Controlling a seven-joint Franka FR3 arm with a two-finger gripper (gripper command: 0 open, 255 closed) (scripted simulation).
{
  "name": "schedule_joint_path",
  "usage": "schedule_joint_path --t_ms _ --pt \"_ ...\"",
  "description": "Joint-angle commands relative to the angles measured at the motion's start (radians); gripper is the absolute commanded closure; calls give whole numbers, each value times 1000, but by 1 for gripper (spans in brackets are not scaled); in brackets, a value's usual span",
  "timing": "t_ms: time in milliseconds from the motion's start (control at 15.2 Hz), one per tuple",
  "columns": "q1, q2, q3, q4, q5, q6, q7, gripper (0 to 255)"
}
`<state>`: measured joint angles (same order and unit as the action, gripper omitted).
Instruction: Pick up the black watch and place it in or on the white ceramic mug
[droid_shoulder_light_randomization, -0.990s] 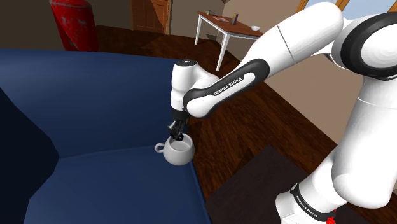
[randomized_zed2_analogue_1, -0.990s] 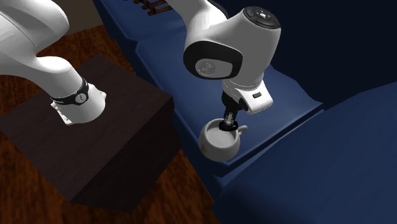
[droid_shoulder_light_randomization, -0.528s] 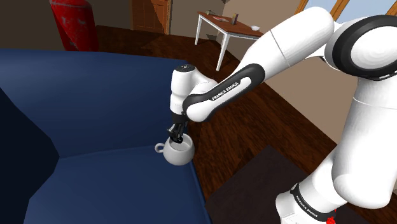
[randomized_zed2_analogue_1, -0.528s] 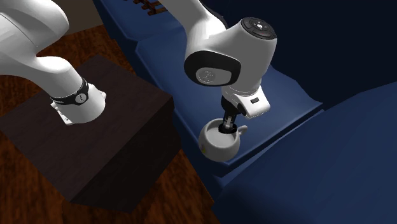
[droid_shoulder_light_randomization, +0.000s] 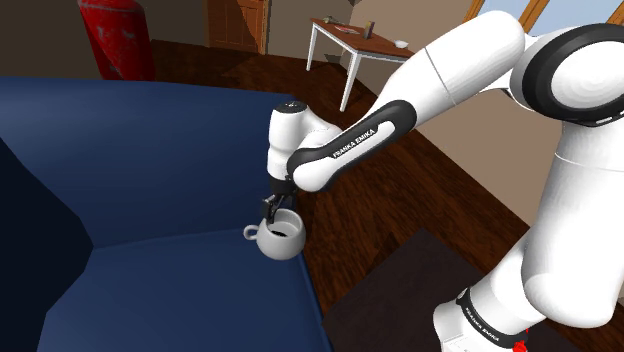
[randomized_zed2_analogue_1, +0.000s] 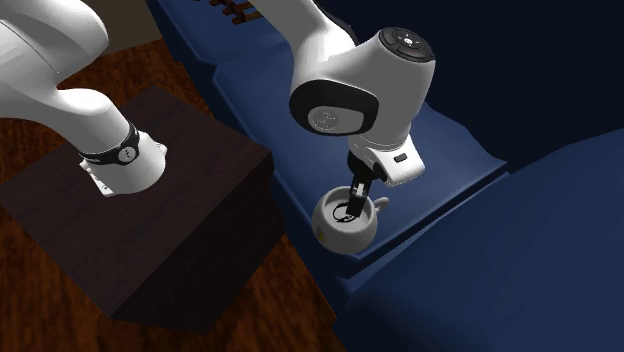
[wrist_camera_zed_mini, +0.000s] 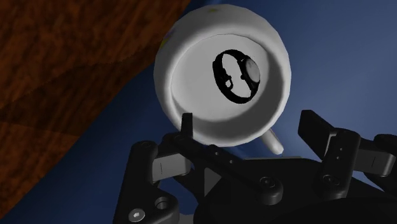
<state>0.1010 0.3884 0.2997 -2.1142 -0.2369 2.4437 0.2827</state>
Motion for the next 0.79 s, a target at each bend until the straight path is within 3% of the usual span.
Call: schedule_joint_path --t_ms 0,264,726 --pt "0 0 0 0 0 0 0 0" --pt "-16 -92 28 17 51 -103 -34 0" --pt "-16 -92 27 17 51 -103 -34 0"
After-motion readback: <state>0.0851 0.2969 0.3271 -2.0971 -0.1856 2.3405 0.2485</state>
